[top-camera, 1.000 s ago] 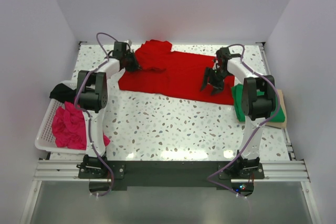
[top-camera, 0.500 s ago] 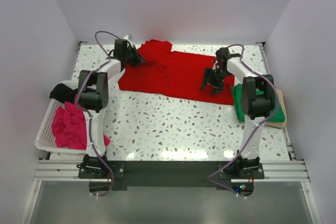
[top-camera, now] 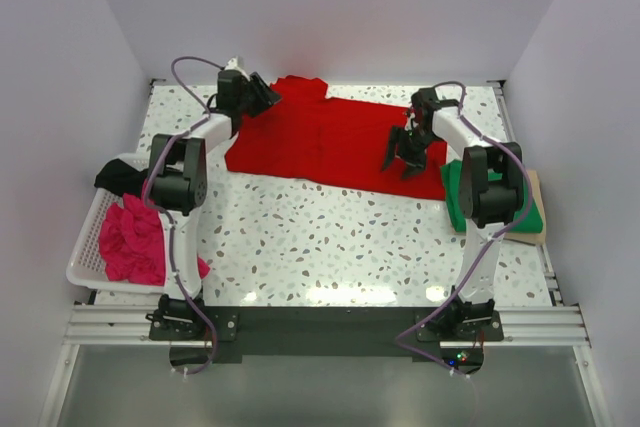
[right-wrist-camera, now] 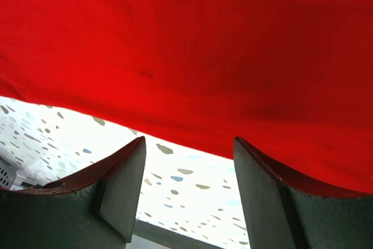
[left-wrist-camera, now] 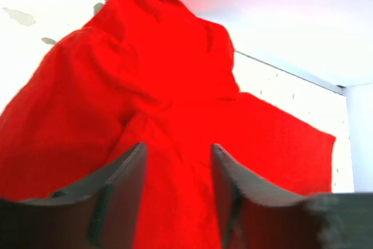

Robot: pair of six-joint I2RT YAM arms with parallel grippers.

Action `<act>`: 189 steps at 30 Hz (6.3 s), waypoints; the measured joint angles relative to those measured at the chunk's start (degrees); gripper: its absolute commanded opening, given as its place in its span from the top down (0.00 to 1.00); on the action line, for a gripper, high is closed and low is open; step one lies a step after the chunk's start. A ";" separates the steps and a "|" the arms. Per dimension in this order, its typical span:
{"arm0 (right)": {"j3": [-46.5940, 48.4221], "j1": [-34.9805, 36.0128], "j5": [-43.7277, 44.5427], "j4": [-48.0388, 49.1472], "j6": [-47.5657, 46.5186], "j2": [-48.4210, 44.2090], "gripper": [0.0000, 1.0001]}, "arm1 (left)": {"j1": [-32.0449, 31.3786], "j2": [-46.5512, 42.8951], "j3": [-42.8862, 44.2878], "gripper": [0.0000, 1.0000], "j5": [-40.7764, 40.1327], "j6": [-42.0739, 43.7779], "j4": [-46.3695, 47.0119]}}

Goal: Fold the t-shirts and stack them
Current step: Fold the tshirt

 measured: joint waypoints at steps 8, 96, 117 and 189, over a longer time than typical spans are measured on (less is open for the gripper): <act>3.17 0.00 0.15 -0.37 -0.52 0.00 0.34 | -1.03 -7.89 -8.37 0.38 -3.76 1.29 -2.49; -19.56 2.86 0.04 -1.22 -1.40 -19.56 0.32 | -6.05 -46.16 -45.83 0.30 -13.05 11.98 -29.44; -10.27 -1.99 2.97 7.91 1.11 -3.43 0.32 | -6.43 -14.75 -21.20 0.30 -2.45 18.01 -16.28; 4.15 -13.07 14.01 7.39 -3.58 5.75 0.87 | -5.75 8.68 12.90 0.37 -20.17 19.67 -15.52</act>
